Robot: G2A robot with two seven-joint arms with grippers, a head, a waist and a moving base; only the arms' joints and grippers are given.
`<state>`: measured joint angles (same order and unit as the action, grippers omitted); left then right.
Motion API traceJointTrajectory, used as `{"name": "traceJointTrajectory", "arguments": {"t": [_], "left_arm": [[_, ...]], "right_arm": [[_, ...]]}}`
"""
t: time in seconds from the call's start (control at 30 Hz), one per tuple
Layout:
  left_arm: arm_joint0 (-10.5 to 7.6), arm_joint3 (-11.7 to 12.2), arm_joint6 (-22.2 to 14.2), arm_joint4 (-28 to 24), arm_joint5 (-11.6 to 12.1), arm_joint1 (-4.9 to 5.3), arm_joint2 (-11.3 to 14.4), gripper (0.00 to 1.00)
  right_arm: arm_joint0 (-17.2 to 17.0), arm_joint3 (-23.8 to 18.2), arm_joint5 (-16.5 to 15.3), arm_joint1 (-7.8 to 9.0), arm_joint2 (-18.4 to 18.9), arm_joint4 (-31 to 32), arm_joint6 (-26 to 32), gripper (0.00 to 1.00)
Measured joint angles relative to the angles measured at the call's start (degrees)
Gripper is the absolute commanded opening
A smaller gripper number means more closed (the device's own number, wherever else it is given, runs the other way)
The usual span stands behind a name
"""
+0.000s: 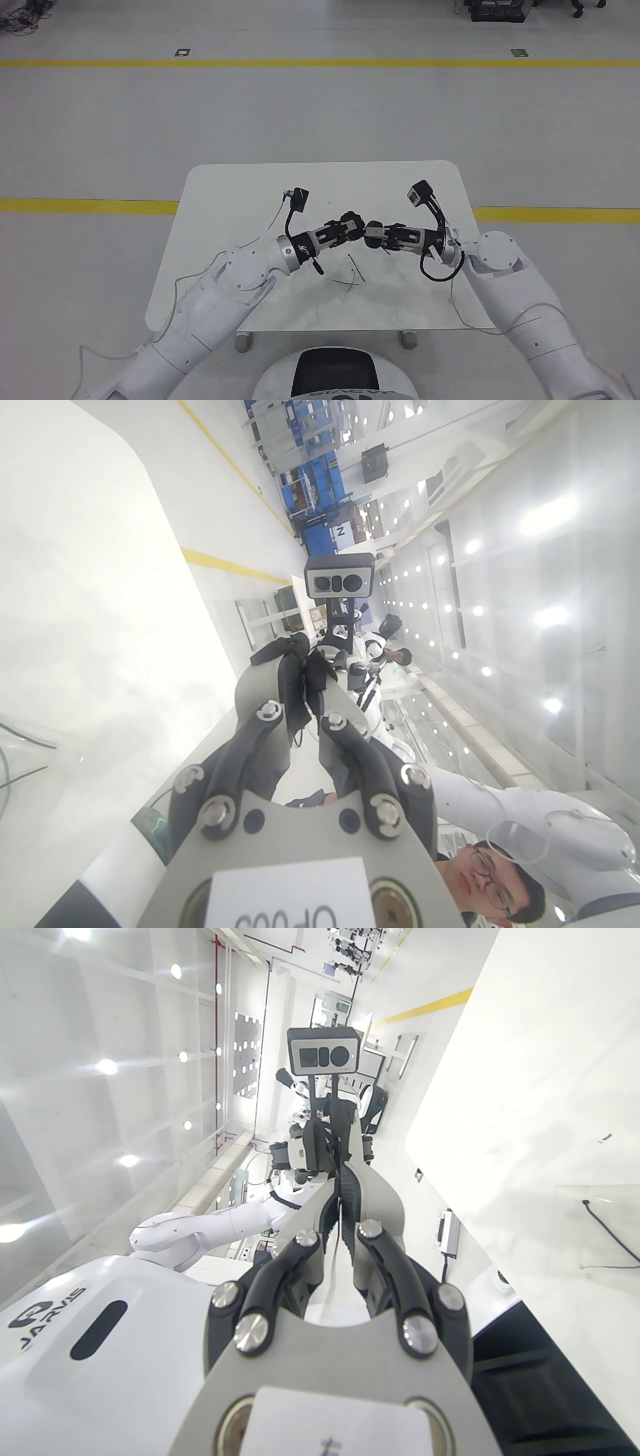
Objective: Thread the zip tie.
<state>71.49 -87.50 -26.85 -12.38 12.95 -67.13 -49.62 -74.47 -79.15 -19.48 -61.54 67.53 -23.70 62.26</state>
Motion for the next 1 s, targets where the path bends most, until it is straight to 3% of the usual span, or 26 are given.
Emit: {"name": "traceJointTrajectory", "arguments": {"t": [0.17, 0.5, 0.67, 0.7, 0.73, 1.0], "left_arm": [[-0.51, 0.4, -2.0, -0.4, 0.2, 0.06, -0.1, 0.0], [-2.92, 4.2, -13.5, -7.2, 0.5, 0.21, -0.3, 0.0], [-4.32, 6.7, -18.6, -11.5, 0.8, -0.02, 0.3, 0.0], [-4.69, 7.3, -19.6, -12.4, 1.0, -0.11, 0.5, 0.0], [-4.97, 7.8, -20.1, -12.9, 1.2, -0.16, 0.6, 0.0], [-7.01, 10.2, -24.3, -15.7, 1.0, -0.69, 2.3, 0.0]], "right_arm": [[-0.1, -0.3, 0.0, 0.15, 0.4, -0.2, 1.1, 1.0], [-0.7, -1.2, 0.0, 0.78, 2.7, 0.3, 4.3, 1.0], [-1.2, -2.4, 0.0, 1.01, 3.8, 0.1, 7.3, 0.7], [-1.4, -2.6, 0.0, 1.06, 4.0, 0.0, 8.1, 0.56], [-1.4, -2.8, 0.0, 1.09, 4.2, 0.0, 8.7, 0.5], [-1.8, -3.3, 0.0, 1.06, 4.8, 1.4, 11.1, 0.31]]}}
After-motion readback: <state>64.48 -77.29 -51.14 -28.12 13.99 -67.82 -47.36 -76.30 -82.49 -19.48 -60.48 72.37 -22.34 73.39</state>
